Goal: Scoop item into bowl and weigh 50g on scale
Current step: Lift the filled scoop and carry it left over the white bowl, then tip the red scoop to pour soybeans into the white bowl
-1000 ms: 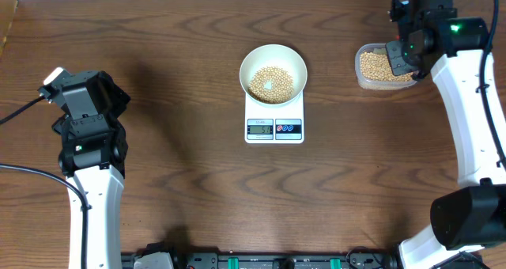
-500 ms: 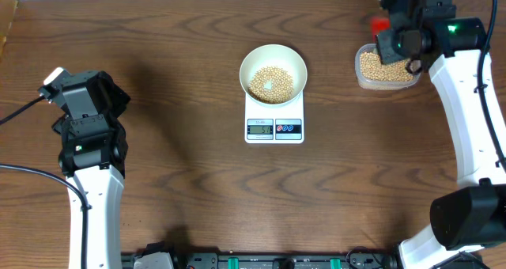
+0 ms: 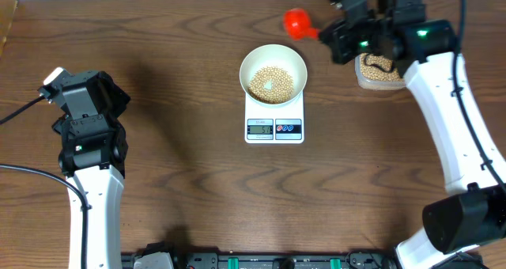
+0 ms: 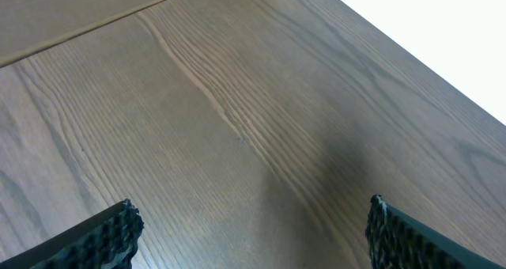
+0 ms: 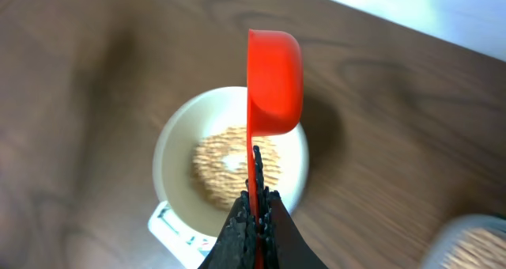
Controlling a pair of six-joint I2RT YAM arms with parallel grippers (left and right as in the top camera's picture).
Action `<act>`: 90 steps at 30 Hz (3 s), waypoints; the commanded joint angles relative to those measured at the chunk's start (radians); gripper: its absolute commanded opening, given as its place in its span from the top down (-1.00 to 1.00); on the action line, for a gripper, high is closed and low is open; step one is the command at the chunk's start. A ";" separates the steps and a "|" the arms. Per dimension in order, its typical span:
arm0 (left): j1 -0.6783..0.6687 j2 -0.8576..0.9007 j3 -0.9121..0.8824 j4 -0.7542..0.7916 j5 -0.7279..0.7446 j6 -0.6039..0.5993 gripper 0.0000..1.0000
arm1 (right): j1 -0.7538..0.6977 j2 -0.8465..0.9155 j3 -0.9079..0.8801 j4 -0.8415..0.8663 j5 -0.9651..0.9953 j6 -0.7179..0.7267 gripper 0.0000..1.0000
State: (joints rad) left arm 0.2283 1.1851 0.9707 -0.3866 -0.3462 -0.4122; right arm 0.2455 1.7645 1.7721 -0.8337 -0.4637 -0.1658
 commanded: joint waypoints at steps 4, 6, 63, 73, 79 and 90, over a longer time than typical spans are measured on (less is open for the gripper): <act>0.004 0.006 0.000 -0.002 -0.014 -0.001 -0.86 | 0.075 0.019 0.007 -0.018 -0.013 -0.035 0.98; 0.004 0.006 0.000 -0.002 -0.014 -0.001 -0.86 | 0.085 0.034 0.007 -0.034 -0.013 -0.043 0.98; 0.004 0.006 0.000 -0.002 -0.014 -0.001 -0.86 | 0.261 0.235 0.006 -0.091 0.330 -0.225 0.98; 0.004 0.006 0.000 -0.002 -0.014 -0.001 -0.86 | 0.270 0.235 0.006 -0.098 0.301 -0.207 0.98; 0.004 0.006 0.000 -0.002 -0.014 -0.001 -0.86 | 0.252 0.235 0.006 -0.097 0.182 -0.186 0.98; 0.004 0.006 0.000 -0.002 -0.014 -0.001 -0.86 | 0.220 0.235 0.006 -0.098 0.118 -0.133 0.98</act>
State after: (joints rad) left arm 0.2283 1.1851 0.9707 -0.3866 -0.3462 -0.4122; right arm 0.4801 1.9907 1.7721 -0.9306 -0.3008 -0.3317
